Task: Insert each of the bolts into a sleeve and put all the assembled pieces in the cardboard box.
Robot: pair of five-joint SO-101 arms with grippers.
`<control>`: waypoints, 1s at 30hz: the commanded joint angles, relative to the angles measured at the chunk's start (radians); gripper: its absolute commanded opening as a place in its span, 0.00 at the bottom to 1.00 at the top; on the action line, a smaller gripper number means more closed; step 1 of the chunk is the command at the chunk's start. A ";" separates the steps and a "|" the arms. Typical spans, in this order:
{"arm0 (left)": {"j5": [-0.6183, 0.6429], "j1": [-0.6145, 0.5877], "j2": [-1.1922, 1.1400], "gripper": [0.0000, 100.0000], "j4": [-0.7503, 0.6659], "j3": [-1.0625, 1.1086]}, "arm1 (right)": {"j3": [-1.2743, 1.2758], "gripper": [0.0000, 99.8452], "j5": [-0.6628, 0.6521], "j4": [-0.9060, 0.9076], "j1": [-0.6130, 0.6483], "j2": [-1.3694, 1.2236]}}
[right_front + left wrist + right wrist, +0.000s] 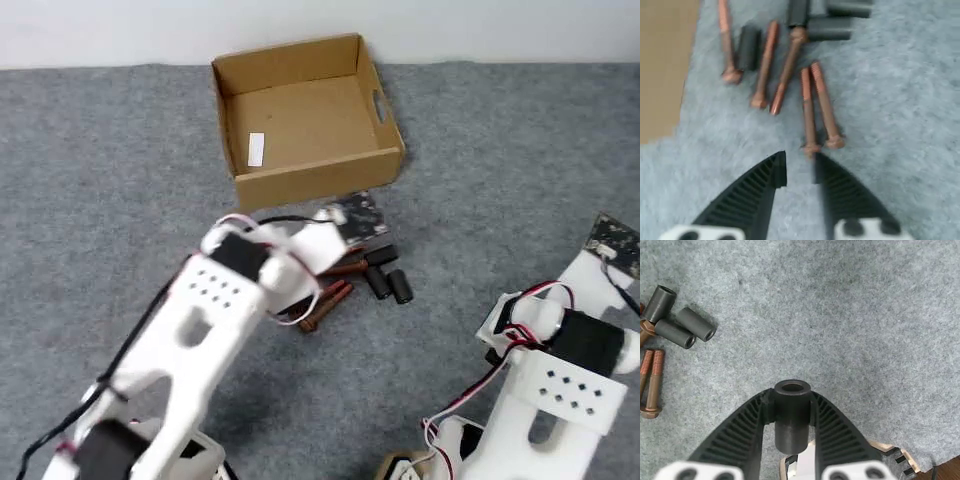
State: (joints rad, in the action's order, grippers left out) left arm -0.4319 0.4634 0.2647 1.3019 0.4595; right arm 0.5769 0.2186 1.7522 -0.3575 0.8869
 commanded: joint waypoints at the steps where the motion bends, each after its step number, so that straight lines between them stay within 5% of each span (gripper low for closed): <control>1: -0.046 0.031 -0.138 0.20 0.011 -0.162 | -0.008 0.01 0.009 0.016 -0.013 0.016; 16: -0.120 0.054 -0.727 0.20 0.092 -0.733 | -0.008 0.01 0.009 0.016 -0.015 0.016; 30: -0.120 0.031 -1.033 0.20 0.117 -1.017 | -0.008 0.01 0.009 0.016 -0.015 0.016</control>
State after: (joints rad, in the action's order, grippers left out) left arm -0.5347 0.4956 -0.7526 1.4093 -0.4887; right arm 0.5769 0.2186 1.7522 -0.3575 0.8884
